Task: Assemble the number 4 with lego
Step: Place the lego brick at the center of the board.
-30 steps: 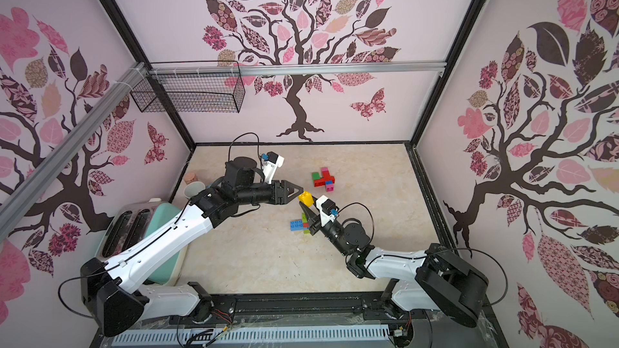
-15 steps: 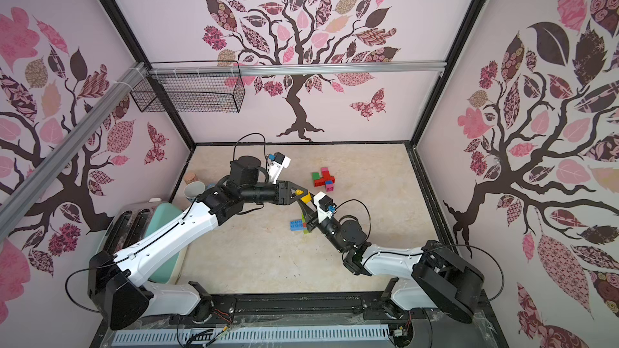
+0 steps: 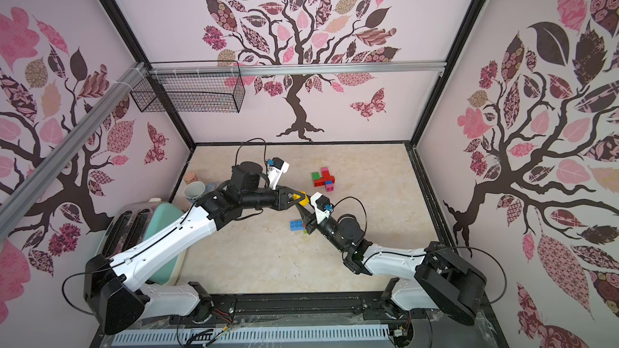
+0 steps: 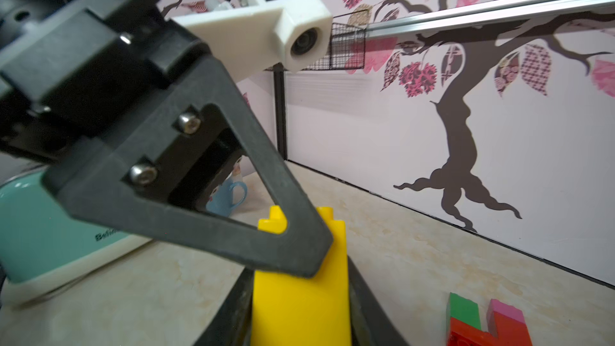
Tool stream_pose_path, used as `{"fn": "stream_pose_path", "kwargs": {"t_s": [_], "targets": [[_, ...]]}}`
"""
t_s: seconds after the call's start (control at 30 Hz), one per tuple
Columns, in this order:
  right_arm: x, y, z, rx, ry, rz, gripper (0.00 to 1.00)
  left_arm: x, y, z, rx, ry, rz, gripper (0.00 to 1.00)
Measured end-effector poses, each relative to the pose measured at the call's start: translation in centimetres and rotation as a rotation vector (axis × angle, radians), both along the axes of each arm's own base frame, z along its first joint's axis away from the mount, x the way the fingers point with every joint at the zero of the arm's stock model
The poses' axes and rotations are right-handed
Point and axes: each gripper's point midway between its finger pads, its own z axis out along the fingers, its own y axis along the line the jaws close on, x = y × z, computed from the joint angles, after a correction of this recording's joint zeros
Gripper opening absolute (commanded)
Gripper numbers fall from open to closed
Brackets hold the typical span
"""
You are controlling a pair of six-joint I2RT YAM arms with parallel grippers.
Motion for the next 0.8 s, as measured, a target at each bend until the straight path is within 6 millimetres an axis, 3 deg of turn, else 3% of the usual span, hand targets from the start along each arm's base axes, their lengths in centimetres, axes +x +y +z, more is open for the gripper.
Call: {"fn": "stream_pose_path", "kwargs": {"t_s": [0.07,0.2,0.3,0.43,0.53,0.73,0.77,0.8], "targets": [[-0.7,-0.7,-0.5,-0.031,0.017,-0.003,0.99,0.8,3.2,-2.1,0.093,-0.020,0.132,0.00],[-0.9,-3.2,-1.1,-0.061,0.058,-0.089,0.99,1.1,9.5,-7.3,0.313,-0.023,0.346,0.00],[-0.1,-5.6,-1.2,-0.062,0.091,-0.211,0.99,0.7,12.2,-11.5,0.467,0.023,0.412,0.00],[1.0,-8.8,-2.3,-0.083,0.153,-0.385,0.99,0.2,13.5,-16.1,0.592,0.103,0.433,0.00],[1.3,-10.5,-3.4,-0.123,0.190,-0.477,0.99,0.0,13.9,-18.3,0.632,0.132,0.436,0.00],[1.5,-12.3,-3.3,-0.169,0.211,-0.567,0.99,0.2,13.8,-20.7,0.661,0.122,0.406,0.00],[1.5,-12.4,-3.3,-0.175,0.211,-0.576,1.00,0.1,13.8,-21.0,0.669,0.119,0.398,0.03],[1.5,-12.6,-3.3,-0.183,0.211,-0.584,0.99,0.1,13.9,-21.2,0.674,0.116,0.392,0.12]]}}
